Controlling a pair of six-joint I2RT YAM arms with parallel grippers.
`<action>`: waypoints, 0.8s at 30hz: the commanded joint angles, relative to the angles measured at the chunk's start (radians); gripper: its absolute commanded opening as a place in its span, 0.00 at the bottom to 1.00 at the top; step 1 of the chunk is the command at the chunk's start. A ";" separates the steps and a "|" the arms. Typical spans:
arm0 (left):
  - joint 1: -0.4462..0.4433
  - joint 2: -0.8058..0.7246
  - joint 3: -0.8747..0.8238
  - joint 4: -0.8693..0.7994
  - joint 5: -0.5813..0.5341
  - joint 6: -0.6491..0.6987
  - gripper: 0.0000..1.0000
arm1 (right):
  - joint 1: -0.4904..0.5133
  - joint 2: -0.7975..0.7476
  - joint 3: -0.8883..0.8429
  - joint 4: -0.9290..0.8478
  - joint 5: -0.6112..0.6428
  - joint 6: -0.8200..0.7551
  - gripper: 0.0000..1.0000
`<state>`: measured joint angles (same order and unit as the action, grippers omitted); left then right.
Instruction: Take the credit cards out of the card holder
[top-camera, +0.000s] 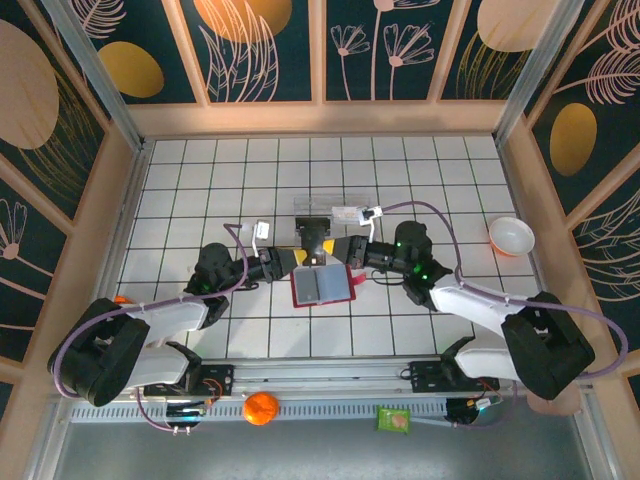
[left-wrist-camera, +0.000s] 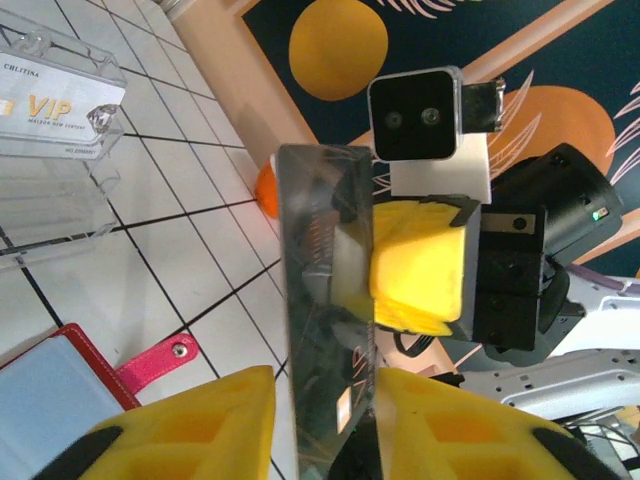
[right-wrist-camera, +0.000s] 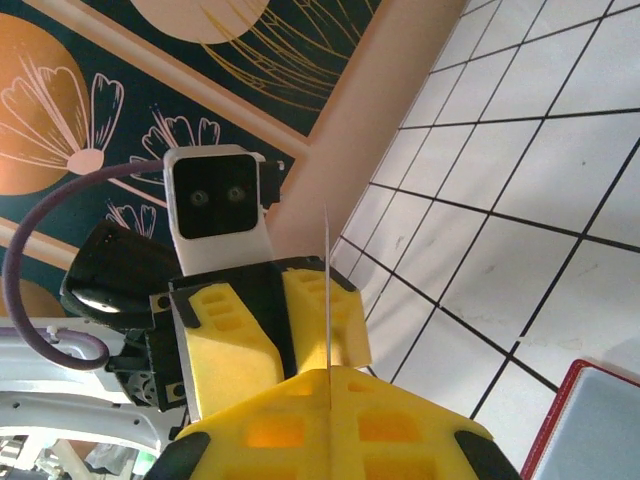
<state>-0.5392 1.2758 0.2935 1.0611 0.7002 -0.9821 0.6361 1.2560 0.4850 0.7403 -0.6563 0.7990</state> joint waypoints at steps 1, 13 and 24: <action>0.002 -0.023 0.012 0.068 0.028 -0.003 0.27 | 0.011 0.024 0.031 0.073 -0.007 0.015 0.00; 0.002 -0.044 0.022 -0.012 0.017 0.022 0.05 | 0.040 0.067 0.036 0.051 0.041 0.018 0.00; 0.003 -0.085 0.252 -0.643 -0.113 0.374 0.00 | -0.080 -0.160 0.008 -0.344 0.137 -0.149 0.12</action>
<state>-0.5365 1.2041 0.4744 0.6491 0.6464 -0.7761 0.5995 1.1725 0.5095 0.5228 -0.5640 0.7174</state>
